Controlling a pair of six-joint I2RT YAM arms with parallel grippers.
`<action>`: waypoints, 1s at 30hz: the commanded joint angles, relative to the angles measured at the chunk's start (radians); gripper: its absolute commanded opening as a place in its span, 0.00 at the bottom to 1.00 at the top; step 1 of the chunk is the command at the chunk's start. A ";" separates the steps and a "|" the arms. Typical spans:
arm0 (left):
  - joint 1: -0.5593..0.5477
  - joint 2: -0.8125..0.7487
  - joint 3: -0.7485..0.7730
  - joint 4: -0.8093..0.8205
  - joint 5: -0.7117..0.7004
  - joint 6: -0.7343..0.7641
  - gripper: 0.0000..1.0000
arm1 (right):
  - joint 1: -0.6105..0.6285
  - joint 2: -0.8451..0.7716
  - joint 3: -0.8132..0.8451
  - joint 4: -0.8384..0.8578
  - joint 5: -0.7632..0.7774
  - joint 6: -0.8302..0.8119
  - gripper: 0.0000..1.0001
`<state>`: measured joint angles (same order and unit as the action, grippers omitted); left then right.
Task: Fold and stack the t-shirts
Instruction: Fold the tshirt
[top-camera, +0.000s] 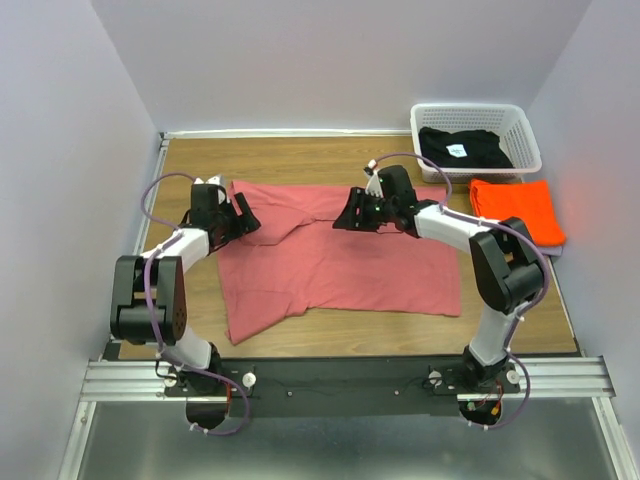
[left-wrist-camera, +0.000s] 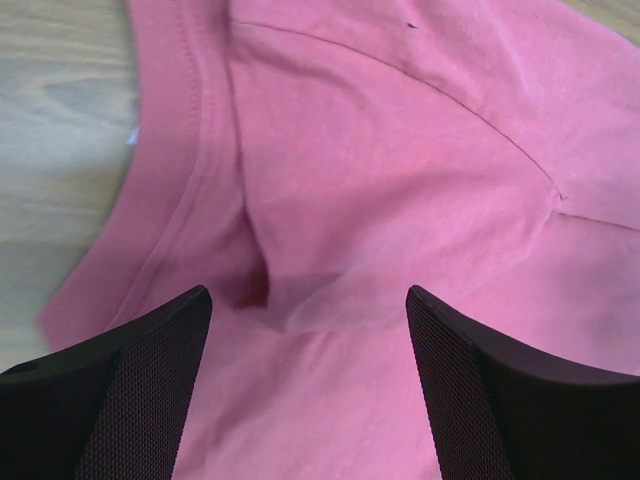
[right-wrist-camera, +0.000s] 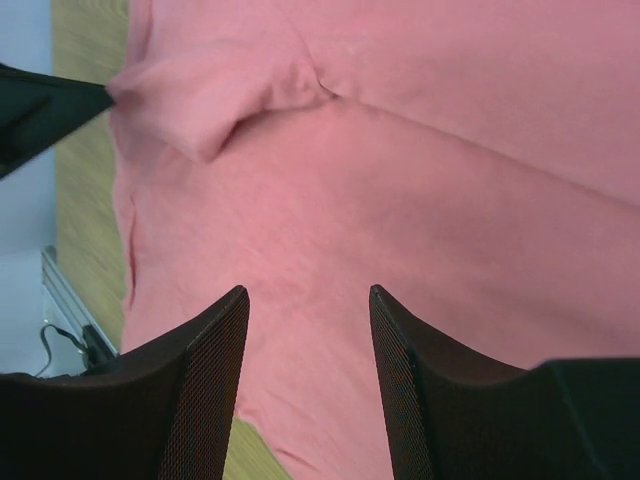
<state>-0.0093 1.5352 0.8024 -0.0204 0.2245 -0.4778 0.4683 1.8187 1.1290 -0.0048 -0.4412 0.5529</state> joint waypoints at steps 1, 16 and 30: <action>-0.047 0.051 0.034 0.046 0.049 0.025 0.84 | 0.018 0.042 0.074 0.074 -0.039 0.030 0.59; -0.095 0.028 0.161 -0.078 -0.004 -0.024 0.33 | 0.076 0.200 0.167 0.100 -0.096 0.022 0.59; -0.090 0.269 0.425 -0.095 0.045 -0.028 0.11 | 0.170 0.363 0.345 0.120 -0.050 -0.059 0.48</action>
<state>-0.1005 1.7580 1.1606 -0.1104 0.2436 -0.4980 0.6159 2.1315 1.4239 0.0898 -0.5171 0.5453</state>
